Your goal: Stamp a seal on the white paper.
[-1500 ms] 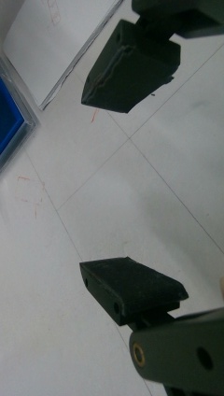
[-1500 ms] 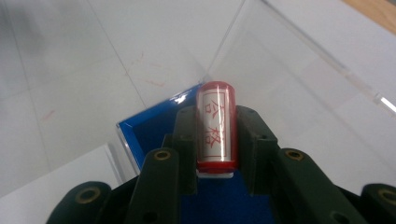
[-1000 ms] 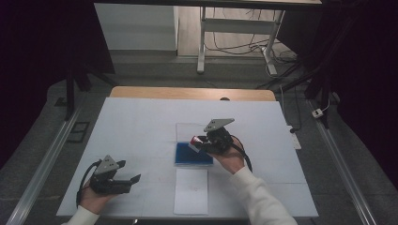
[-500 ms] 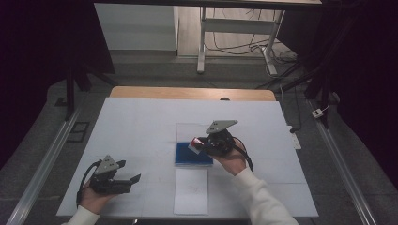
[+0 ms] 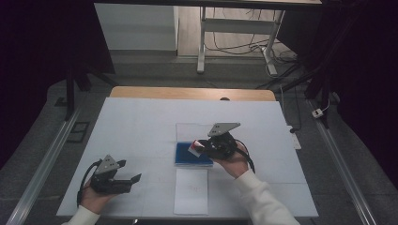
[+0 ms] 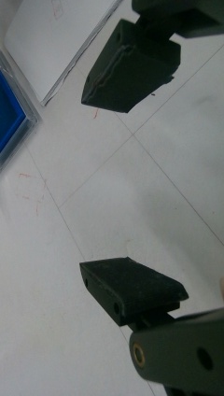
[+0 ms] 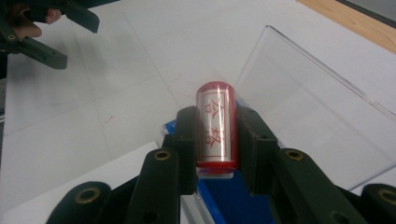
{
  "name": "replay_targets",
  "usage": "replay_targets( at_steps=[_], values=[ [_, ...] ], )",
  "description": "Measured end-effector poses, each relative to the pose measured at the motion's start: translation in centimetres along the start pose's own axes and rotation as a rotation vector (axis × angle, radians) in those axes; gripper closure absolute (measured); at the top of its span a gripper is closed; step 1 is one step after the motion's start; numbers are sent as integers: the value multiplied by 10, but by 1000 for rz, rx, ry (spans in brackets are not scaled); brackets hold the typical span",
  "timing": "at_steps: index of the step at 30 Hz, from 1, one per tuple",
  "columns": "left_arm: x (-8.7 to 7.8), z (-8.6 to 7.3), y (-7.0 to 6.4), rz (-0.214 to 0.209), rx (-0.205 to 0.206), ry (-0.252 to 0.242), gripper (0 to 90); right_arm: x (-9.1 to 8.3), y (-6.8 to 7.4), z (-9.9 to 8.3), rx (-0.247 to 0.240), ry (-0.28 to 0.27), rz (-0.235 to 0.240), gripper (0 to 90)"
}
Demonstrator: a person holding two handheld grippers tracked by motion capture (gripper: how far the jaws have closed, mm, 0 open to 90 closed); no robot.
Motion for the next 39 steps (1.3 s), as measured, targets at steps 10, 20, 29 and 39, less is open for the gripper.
replay_targets(
  at_steps=[10, 20, 29, 39],
  values=[
    [0, 0, 0, -2, 0, 0, 180, -6, 13, -4, -20, 7, 20, 702],
    [0, 0, -1, -3, 1, 0, 181, -7, 30, -11, -38, 12, 50, 702],
    [0, 0, -1, -4, 6, -1, 181, -6, 46, -17, -63, 32, 74, 702],
    [0, 0, -2, -5, 5, -2, 181, -3, 61, -28, -88, 75, 101, 702]
  ],
)
Point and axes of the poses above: each handheld gripper's, and its own axes: x roughly forward along the jaws, z roughly out of its top, y roughly to its left, the point moved 9 cm from there along x, roughly forward along the jaws, and after that the axes turned 6 degrees about y, right-handed, at the moved point
